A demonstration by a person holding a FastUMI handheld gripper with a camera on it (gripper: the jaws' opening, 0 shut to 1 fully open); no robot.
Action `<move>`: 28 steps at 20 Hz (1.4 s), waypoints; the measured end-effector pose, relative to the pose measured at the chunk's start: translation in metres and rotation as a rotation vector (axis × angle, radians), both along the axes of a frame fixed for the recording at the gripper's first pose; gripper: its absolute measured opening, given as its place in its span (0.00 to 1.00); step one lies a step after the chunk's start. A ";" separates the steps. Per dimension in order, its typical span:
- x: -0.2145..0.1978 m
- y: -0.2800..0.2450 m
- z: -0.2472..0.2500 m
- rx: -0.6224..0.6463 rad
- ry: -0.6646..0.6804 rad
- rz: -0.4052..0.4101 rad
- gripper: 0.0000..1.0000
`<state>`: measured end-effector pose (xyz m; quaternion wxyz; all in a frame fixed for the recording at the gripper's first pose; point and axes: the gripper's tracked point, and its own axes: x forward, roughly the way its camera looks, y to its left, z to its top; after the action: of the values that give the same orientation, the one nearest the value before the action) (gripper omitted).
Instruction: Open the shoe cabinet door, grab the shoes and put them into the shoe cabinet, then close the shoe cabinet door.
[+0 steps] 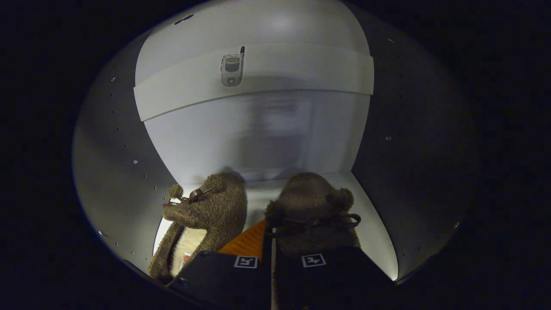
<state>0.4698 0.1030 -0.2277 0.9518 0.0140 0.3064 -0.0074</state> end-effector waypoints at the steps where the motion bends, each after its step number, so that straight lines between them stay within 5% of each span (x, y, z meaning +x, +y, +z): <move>1: -0.005 0.002 0.001 0.011 0.012 0.005 0.28; 7: -0.039 0.007 0.020 0.012 -0.004 0.030 0.87; 9: -0.055 0.010 0.031 0.031 -0.029 0.040 0.97; 15: -0.122 0.017 0.090 0.122 -0.194 0.059 0.98; 20: -0.205 0.013 0.156 0.076 -0.418 0.063 0.98; 28: -0.347 -0.012 0.240 0.042 -0.596 0.060 0.98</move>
<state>0.1233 0.0908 0.0119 0.9991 0.0260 0.0139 0.0313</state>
